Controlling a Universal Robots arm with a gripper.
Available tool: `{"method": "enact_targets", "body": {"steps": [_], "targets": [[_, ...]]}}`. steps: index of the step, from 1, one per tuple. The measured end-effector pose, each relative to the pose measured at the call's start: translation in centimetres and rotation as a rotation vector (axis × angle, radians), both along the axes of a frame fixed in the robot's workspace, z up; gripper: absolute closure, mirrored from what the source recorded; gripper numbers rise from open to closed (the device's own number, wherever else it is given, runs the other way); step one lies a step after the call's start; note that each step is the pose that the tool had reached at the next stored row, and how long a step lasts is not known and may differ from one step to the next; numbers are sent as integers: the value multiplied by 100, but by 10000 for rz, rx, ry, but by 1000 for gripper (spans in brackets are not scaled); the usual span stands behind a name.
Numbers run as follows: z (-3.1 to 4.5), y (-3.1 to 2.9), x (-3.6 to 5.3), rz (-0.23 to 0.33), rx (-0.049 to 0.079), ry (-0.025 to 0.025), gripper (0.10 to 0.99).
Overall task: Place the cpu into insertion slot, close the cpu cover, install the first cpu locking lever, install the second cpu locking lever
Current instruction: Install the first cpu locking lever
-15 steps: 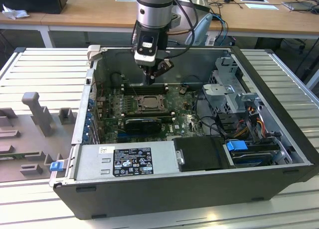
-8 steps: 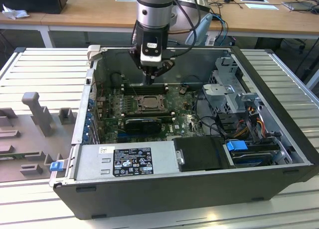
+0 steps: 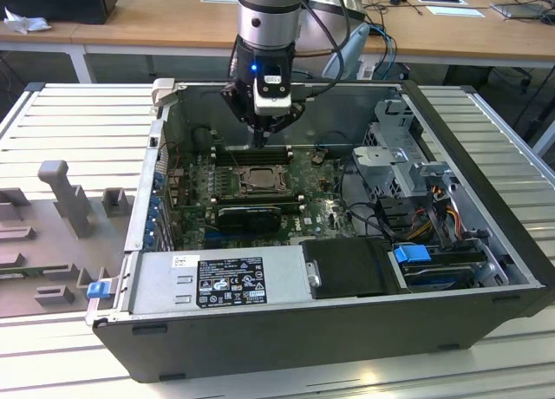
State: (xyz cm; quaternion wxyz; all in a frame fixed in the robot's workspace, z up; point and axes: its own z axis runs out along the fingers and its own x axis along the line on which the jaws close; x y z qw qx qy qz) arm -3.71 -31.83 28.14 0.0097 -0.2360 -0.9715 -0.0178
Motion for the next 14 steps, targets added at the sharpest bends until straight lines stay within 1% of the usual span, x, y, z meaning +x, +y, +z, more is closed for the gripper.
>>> {"method": "enact_targets", "body": {"steps": [14], "targets": [[0, 0, 0, 1822, 1, -1, 980]]}}
